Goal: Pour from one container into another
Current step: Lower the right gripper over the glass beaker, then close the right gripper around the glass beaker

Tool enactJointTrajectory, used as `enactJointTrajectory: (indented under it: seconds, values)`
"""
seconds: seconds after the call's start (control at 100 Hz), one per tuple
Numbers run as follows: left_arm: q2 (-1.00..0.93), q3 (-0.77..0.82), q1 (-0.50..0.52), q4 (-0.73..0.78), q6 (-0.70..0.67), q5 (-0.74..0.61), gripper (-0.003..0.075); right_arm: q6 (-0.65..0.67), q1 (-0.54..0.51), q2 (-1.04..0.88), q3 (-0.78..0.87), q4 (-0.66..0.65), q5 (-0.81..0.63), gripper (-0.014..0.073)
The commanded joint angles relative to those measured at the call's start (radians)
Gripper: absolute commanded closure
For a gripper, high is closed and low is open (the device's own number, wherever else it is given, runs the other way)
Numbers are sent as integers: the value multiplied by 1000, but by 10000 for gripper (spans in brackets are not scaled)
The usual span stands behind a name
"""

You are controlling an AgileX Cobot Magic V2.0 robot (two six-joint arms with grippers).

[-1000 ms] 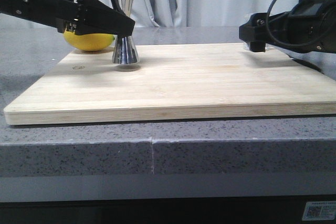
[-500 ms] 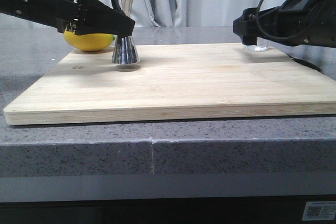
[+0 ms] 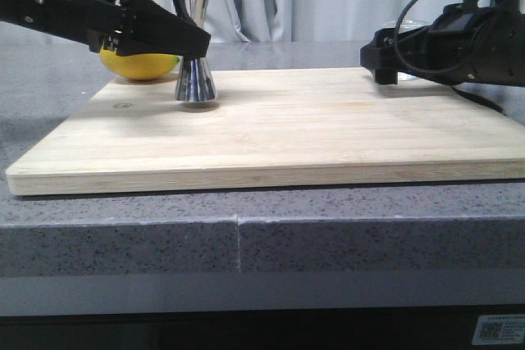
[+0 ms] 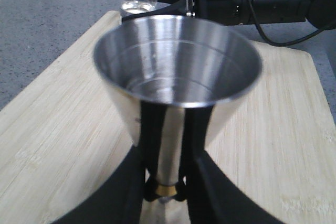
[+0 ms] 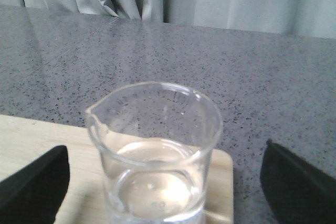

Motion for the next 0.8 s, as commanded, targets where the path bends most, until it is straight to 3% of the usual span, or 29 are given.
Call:
enactJointTrajectory:
  seconds: [0.0, 0.14, 0.39, 0.79]
  values:
    - [-43, -32, -8, -69, -10, 53, 627, 0, -13, -41, -25, -11, -80, -73]
    - [-43, -32, -8, -69, -10, 53, 627, 0, -25, -41, -25, -11, -79, -43]
    - [-43, -32, -8, -69, -10, 53, 627, 0, -25, -41, -25, -11, -79, 146]
    - [-43, -32, -8, -69, -10, 53, 627, 0, -25, -41, -25, -22, -86, 169]
